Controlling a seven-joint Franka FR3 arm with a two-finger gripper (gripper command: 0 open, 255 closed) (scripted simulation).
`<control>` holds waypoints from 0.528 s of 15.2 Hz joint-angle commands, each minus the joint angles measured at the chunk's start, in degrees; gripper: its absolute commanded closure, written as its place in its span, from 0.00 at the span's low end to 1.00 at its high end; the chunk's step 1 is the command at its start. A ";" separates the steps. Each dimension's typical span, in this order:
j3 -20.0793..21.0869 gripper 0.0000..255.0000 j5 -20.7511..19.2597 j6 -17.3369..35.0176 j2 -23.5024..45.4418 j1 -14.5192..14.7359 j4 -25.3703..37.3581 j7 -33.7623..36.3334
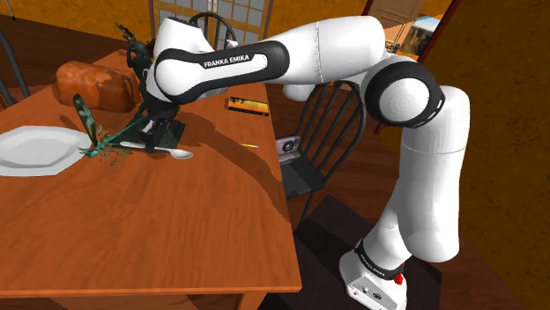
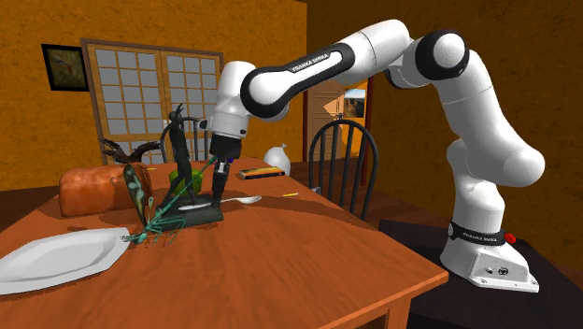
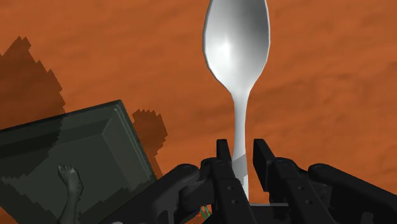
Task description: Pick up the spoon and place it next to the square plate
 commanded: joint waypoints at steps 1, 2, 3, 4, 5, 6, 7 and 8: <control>-0.30 1.00 -0.48 -2.93 4.27 -0.14 7.01 -0.10; -0.30 1.00 -0.45 -2.29 4.50 -0.14 6.60 -0.20; -0.29 1.00 -0.41 -1.65 4.74 -0.13 6.19 -0.30; -0.28 1.00 -0.39 -1.01 4.98 -0.13 5.78 -0.40; -0.28 1.00 -0.36 -0.39 5.24 -0.13 5.41 -0.49; -0.27 1.00 -0.33 0.23 5.50 -0.13 5.06 -0.58; -0.26 1.00 -0.30 0.83 5.80 -0.13 4.74 -0.68; -0.26 1.00 -0.27 1.44 6.09 -0.13 4.42 -0.77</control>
